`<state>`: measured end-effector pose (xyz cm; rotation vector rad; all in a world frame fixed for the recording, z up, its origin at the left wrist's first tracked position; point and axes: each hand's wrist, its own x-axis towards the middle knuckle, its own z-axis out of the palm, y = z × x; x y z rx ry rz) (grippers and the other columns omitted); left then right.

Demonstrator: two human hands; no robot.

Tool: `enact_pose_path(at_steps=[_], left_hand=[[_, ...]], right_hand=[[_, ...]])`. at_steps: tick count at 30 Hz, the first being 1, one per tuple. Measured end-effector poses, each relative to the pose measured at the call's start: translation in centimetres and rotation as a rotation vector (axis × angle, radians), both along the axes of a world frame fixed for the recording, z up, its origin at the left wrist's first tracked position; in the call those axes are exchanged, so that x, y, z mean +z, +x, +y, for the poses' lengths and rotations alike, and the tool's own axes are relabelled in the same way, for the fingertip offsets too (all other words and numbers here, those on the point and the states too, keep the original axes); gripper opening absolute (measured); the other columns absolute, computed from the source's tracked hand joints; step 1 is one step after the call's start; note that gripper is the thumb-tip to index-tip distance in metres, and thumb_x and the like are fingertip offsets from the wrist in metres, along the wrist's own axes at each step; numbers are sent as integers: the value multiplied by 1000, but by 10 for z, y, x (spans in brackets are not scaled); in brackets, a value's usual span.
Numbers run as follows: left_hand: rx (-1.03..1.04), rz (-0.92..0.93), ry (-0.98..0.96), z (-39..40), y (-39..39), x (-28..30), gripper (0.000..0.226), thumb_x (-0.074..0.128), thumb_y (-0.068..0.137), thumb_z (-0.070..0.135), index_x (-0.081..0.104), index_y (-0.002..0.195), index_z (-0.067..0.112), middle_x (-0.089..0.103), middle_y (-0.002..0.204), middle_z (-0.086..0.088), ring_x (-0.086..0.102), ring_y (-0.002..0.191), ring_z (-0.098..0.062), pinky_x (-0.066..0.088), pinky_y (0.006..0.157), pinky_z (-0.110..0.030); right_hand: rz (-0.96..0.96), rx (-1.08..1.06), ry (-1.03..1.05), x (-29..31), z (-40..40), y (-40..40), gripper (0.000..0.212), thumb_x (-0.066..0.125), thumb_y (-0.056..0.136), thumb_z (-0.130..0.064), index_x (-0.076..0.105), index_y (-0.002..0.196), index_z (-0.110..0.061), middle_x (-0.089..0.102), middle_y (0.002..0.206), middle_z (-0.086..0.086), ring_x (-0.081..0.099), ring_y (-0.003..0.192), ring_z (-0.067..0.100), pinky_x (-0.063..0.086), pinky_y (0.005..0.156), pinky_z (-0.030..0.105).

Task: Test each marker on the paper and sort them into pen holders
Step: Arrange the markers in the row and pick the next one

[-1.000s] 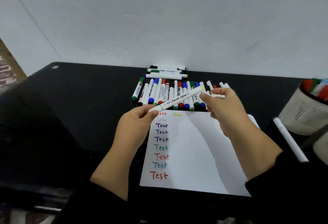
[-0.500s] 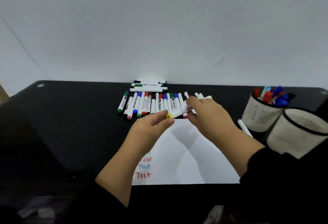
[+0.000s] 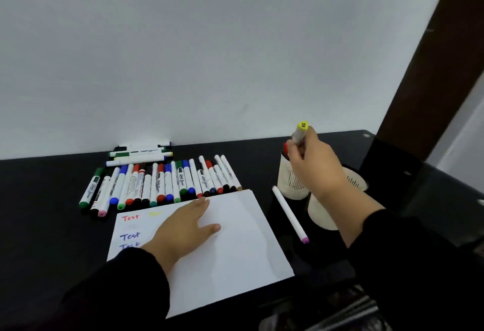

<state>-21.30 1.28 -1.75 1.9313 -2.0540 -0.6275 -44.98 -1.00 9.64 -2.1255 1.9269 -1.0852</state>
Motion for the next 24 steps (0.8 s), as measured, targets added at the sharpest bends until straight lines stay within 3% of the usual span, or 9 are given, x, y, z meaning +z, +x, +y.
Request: enact_pose_path(at_steps=[7, 12, 16, 20, 24], left_hand=[[17, -39, -30, -9, 3, -19, 74, 46, 89, 58, 19, 149, 25, 12, 155, 16, 11, 142, -5, 8, 114, -24], [26, -35, -58, -9, 4, -22, 72, 47, 88, 58, 22, 148, 26, 14, 154, 16, 13, 141, -4, 9, 114, -24], [41, -11, -47, -9, 4, -24, 72, 48, 87, 58, 22, 148, 29, 15, 154, 18, 14, 141, -4, 11, 115, -26], [56, 9, -47, -10, 4, -26, 72, 49, 86, 58, 23, 148, 30, 16, 153, 20, 15, 140, -3, 12, 114, -26], [62, -9, -36, -10, 3, -24, 72, 48, 87, 58, 21, 148, 30, 15, 154, 20, 14, 140, -4, 11, 114, -26]], right_hand=[[9, -63, 144, -7, -20, -21, 23, 41, 100, -33, 46, 110, -13, 49, 78, -3, 52, 76, 18, 42, 65, 32], [36, -125, 163, -13, -42, -25, 30, 48, 97, -32, 56, 110, -7, 50, 101, 7, 53, 92, 22, 40, 70, 31], [28, -127, 221, -14, -51, -25, 24, 51, 95, -25, 57, 108, -6, 54, 93, 7, 53, 81, 19, 39, 61, 28], [30, -78, 220, -12, -52, -25, 28, 55, 93, -19, 42, 117, -12, 55, 95, 5, 54, 83, 20, 51, 73, 38], [44, -62, 160, -8, -53, -23, 28, 41, 100, -35, 46, 111, -10, 60, 86, 8, 58, 75, 22, 50, 68, 38]])
